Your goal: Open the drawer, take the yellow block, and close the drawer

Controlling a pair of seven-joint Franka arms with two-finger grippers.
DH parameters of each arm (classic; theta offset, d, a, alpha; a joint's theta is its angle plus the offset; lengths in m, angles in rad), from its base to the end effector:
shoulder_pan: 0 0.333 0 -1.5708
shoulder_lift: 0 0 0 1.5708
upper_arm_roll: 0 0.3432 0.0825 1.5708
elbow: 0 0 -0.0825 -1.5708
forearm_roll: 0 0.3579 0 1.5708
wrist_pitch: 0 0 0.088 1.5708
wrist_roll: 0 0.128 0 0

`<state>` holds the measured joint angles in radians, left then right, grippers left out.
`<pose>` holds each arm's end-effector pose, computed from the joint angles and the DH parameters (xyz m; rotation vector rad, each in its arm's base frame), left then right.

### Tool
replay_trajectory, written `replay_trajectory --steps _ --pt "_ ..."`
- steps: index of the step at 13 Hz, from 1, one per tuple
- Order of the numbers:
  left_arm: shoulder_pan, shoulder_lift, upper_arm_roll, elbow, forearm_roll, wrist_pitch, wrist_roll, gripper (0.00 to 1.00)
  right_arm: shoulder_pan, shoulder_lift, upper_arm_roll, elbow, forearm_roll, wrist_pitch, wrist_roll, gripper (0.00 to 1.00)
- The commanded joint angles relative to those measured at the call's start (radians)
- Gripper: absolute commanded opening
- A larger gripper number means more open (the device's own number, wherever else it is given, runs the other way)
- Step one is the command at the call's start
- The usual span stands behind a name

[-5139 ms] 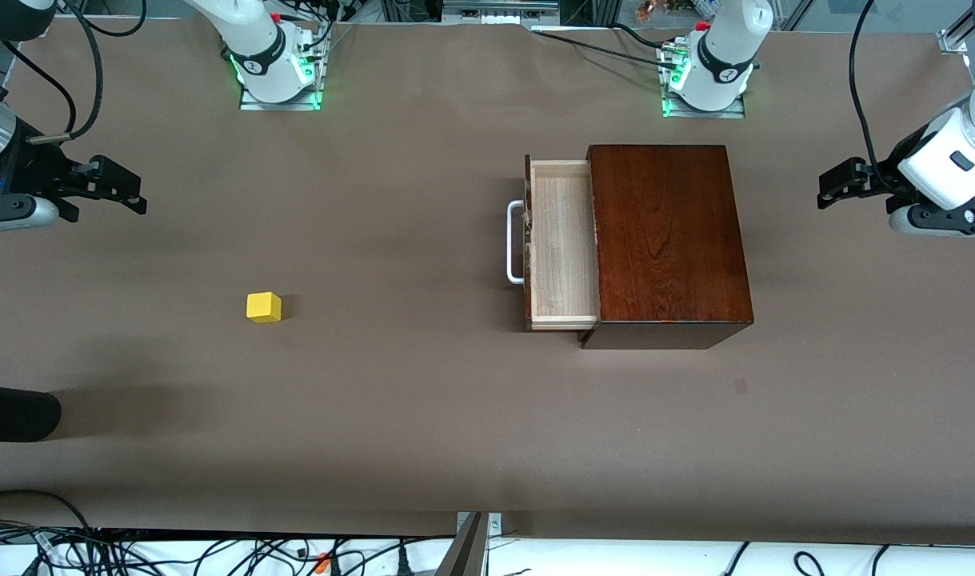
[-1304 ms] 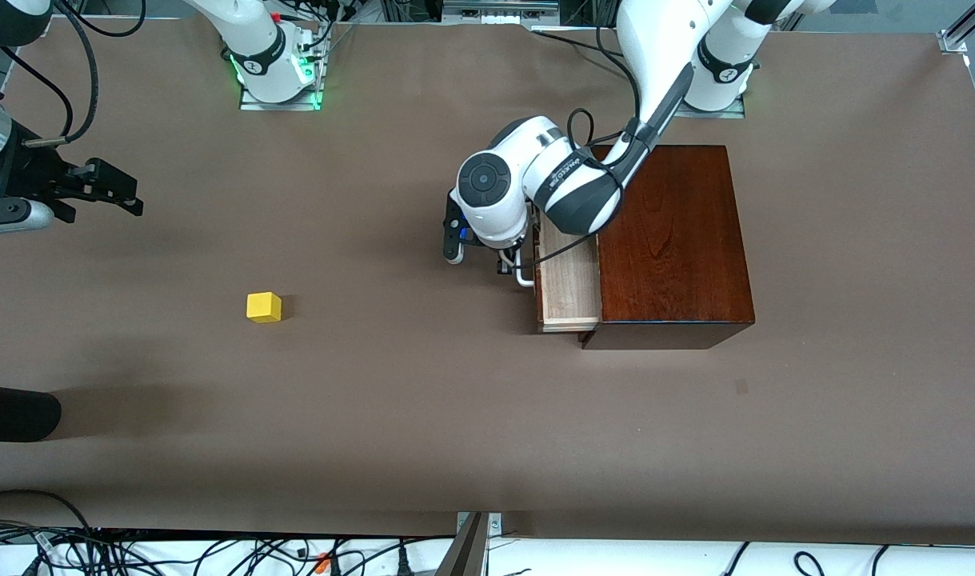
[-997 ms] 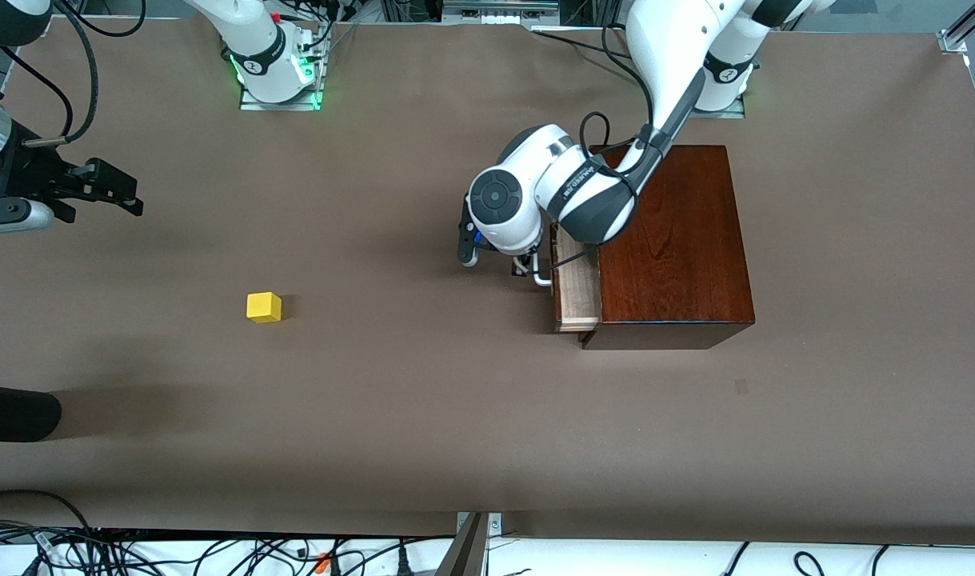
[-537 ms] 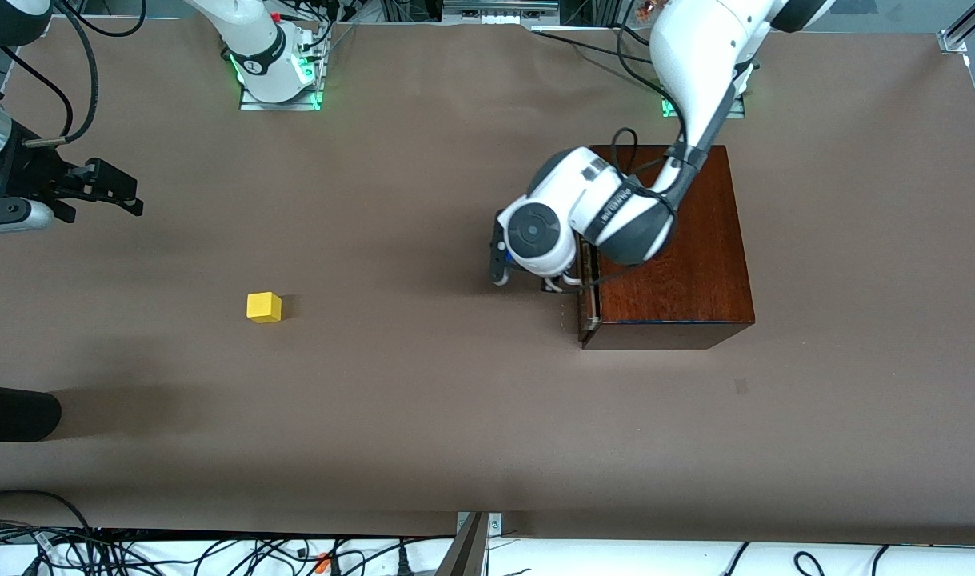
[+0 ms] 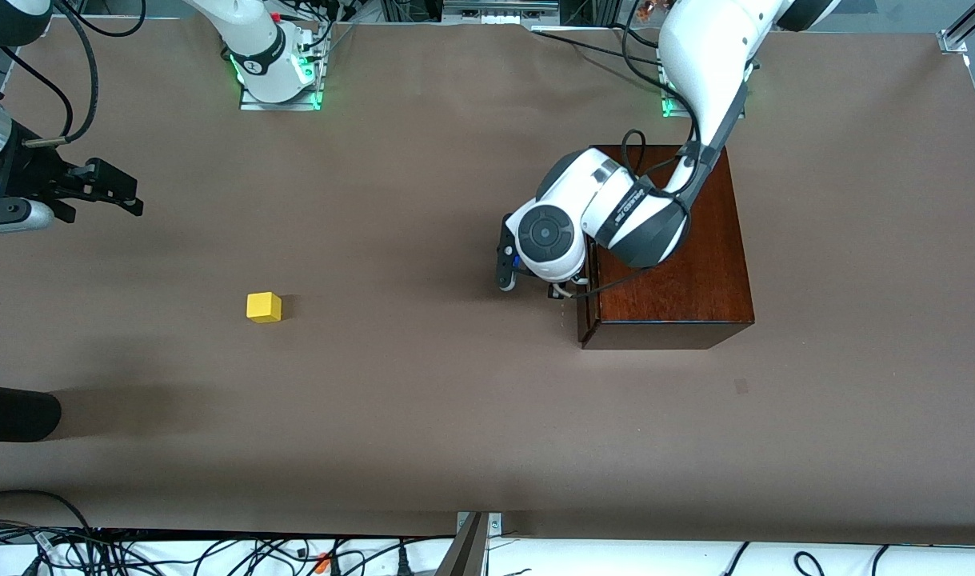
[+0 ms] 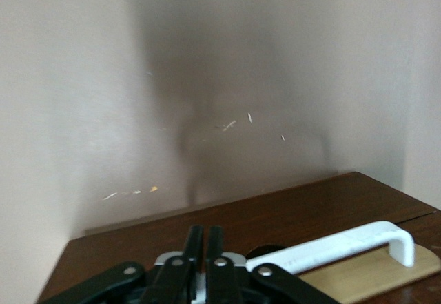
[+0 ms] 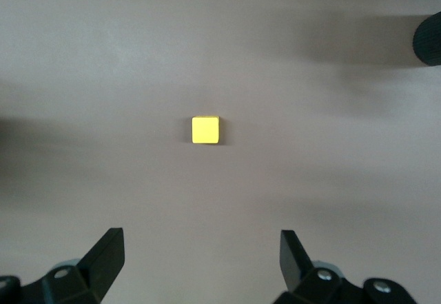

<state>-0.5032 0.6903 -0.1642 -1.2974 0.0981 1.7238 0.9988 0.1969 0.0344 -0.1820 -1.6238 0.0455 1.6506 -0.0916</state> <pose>0.5677 -0.4004 0.3330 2.0552 -2.2698 -0.3836 0.5447 0.0153 0.5958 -3.0981 -0.1594 0.0086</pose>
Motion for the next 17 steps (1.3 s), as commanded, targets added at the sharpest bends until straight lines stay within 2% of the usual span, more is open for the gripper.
replay_trajectory --steps 1,3,8,10,12,14,15,17 --pt "0.0 -0.13 0.003 -0.013 0.018 -0.02 -0.069 1.0 -0.008 0.012 0.006 0.03 -0.009 -0.025 -0.013 1.0" --pt "0.015 -0.196 0.018 -0.011 0.011 -0.047 -0.118 1.0 -0.008 0.013 0.004 0.03 -0.009 -0.025 -0.013 1.0" --pt "0.153 -0.334 0.038 -0.017 0.006 -0.142 -0.434 1.0 -0.008 0.013 0.004 0.03 -0.009 -0.025 -0.013 1.0" --pt "0.271 -0.38 0.038 -0.039 -0.015 -0.148 -0.506 1.0 -0.008 0.012 0.004 0.03 -0.01 -0.025 -0.013 1.0" --pt "0.377 -0.429 0.038 -0.081 -0.04 -0.142 -0.746 1.0 -0.008 0.013 0.004 0.03 -0.01 -0.025 -0.013 1.0" --pt "0.448 -0.509 0.038 -0.162 -0.098 -0.13 -0.972 1.0 -0.008 0.013 0.006 0.03 -0.01 -0.025 -0.013 1.0" --pt "0.489 -0.559 0.038 -0.215 -0.116 -0.113 -1.047 1.0 -0.008 0.013 0.004 0.03 -0.009 -0.025 -0.013 1.0" --pt "0.529 -0.626 0.038 -0.282 -0.132 -0.096 -1.082 1.0 -0.008 0.012 0.004 0.03 -0.009 -0.025 -0.013 1.0"
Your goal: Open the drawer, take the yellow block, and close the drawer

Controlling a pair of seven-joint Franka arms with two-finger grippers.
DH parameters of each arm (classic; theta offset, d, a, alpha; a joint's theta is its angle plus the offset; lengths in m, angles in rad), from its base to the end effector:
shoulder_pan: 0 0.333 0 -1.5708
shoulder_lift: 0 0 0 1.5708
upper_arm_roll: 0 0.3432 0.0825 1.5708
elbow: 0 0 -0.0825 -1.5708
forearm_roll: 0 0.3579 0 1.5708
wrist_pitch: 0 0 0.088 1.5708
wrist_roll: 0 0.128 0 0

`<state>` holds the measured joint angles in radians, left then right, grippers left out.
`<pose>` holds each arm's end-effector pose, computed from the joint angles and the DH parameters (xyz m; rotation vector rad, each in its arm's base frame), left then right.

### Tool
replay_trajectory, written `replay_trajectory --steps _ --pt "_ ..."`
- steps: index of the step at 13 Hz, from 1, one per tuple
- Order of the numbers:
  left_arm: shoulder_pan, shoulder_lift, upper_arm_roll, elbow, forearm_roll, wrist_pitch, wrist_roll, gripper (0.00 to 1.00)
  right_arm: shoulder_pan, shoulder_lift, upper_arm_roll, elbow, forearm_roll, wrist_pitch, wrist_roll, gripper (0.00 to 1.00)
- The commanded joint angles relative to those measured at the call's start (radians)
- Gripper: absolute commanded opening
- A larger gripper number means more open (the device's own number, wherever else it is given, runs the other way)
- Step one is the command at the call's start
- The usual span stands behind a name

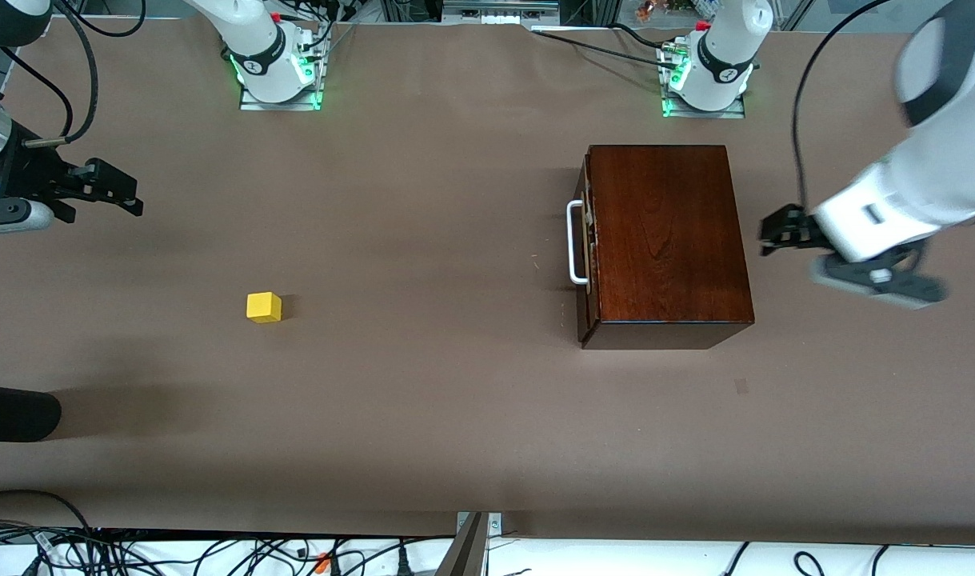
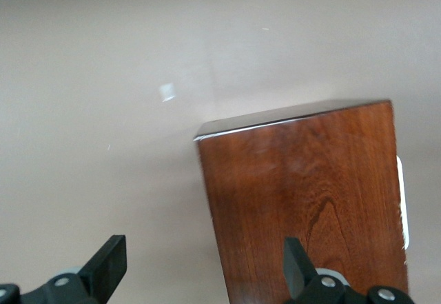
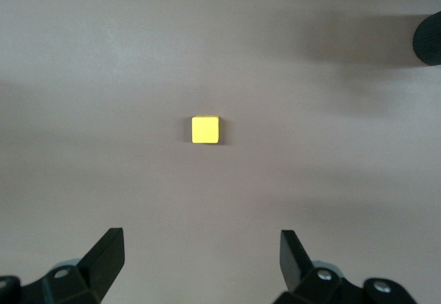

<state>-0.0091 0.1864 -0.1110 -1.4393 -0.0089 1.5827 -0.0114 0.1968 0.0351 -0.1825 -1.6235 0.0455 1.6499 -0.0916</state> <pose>0.5851 -0.0654 0.5867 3.1098 -0.1664 -0.0681 0.5448 0.0150 0.5955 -3.0983 -0.1585 0.0102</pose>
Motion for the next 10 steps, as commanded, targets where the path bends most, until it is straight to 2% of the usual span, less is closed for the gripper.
replay_trajectory --steps 1,10 --pt "0.034 -0.137 -0.013 -0.145 -0.02 0.045 -0.068 1.0 -0.008 0.012 0.005 0.03 -0.009 -0.024 -0.013 1.0" --pt "0.014 -0.168 0.011 -0.171 -0.013 0.043 -0.079 1.0 -0.008 0.012 0.005 0.03 -0.009 -0.018 -0.013 1.0"
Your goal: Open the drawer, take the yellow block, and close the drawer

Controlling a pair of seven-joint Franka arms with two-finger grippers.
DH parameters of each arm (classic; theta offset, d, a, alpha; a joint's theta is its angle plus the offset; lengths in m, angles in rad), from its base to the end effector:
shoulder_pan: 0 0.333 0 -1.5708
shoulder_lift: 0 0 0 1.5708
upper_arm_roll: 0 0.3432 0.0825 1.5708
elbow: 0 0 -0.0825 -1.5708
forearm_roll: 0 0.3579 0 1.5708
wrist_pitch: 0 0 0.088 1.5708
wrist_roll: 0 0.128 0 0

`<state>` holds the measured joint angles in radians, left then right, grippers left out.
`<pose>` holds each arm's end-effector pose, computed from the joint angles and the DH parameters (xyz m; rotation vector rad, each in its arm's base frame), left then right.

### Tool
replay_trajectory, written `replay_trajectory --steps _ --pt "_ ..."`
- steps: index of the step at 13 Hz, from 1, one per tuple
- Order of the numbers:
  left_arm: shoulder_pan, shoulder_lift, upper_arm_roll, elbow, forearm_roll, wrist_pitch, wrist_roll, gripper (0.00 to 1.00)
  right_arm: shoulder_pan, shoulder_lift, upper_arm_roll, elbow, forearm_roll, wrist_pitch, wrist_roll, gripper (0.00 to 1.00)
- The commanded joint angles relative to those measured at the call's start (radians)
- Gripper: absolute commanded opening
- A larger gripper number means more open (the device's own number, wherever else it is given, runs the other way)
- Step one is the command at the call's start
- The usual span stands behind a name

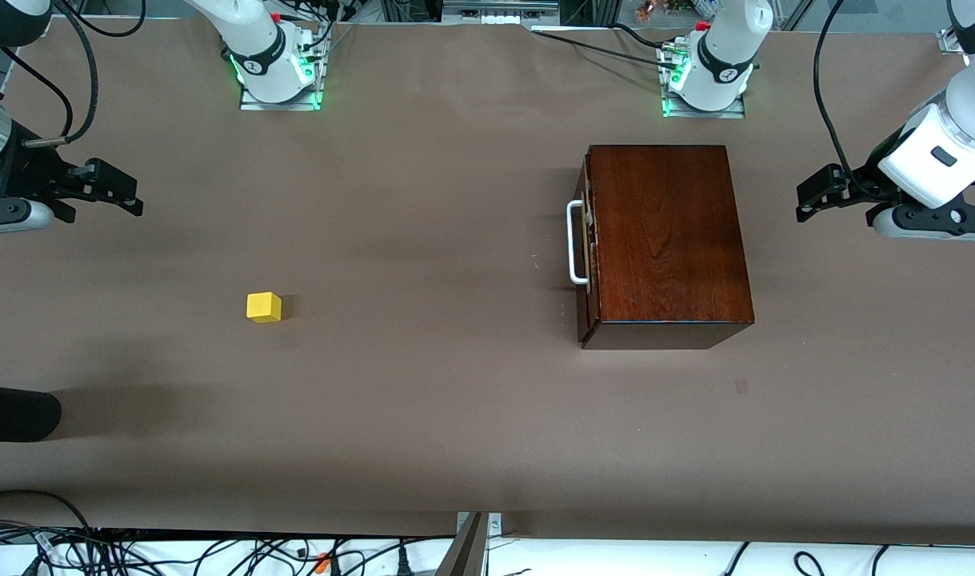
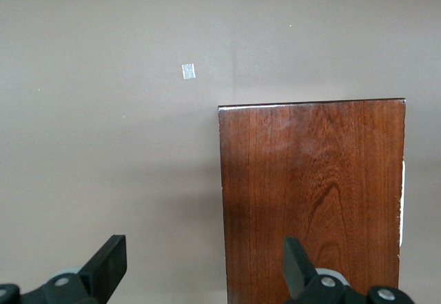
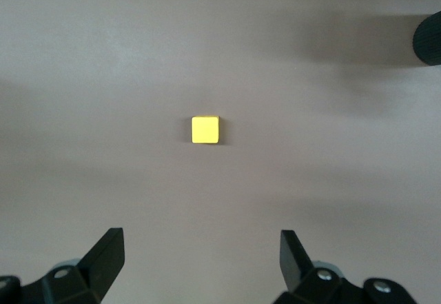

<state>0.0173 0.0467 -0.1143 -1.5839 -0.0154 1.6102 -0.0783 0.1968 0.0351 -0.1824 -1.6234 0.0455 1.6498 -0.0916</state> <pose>0.5433 -0.0533 0.6034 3.1224 -0.0279 -0.0341 0.5448 0.0151 0.5956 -3.0982 -0.1586 0.0102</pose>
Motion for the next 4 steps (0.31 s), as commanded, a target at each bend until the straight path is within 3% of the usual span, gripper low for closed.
replay_trajectory --steps 1,4 --pt "-0.023 -0.031 0.027 -0.028 -0.006 0.016 -0.012 1.0 -0.008 0.012 0.005 0.03 -0.009 -0.018 -0.013 1.0" --pt "-0.034 -0.047 0.033 -0.042 -0.005 0.011 -0.012 1.0 -0.008 0.012 0.006 0.03 -0.01 -0.016 -0.01 1.0"
